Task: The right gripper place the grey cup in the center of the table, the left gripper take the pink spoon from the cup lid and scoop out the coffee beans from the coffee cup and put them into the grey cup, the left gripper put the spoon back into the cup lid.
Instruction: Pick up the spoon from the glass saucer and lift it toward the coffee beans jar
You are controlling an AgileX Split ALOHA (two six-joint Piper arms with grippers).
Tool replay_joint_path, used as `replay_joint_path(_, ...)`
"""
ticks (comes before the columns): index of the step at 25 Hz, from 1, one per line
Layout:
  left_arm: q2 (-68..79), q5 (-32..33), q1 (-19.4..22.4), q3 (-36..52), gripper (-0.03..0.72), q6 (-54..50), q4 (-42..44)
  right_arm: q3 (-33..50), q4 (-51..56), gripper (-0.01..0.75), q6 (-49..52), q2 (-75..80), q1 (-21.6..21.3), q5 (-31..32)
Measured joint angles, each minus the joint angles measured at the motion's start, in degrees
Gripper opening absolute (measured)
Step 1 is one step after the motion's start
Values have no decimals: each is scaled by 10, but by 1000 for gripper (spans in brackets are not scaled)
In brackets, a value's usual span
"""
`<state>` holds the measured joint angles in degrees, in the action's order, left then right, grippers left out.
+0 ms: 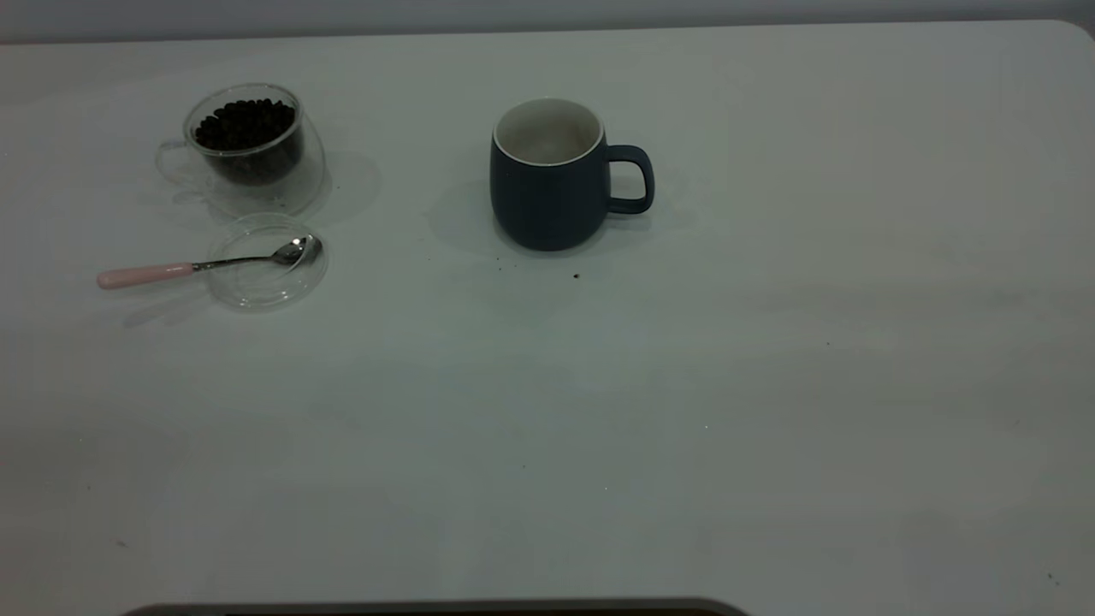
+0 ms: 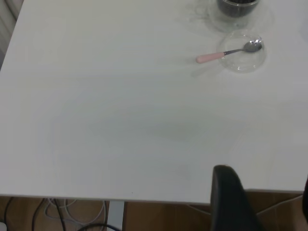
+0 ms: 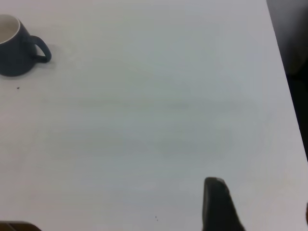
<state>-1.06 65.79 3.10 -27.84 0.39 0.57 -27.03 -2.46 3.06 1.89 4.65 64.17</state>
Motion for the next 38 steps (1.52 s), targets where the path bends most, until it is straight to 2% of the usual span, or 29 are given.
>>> replay_joint_path(23, 0, -8, 0, 0, 420, 1, -6, 0, 0, 327, 0, 0, 0, 1)
replay_joint_path(26, 6, -30, 0, -9, 405, 1, -6, 0, 0, 310, 0, 0, 0, 1)
replay_joint_path(30, 94, -109, 0, -35, 368, -14, -21, 0, 0, 290, 0, 0, 0, 1)
replay_joint_path(38, 421, -208, 0, -60, 322, -63, -33, 0, 0, 248, 0, 0, 0, 1)
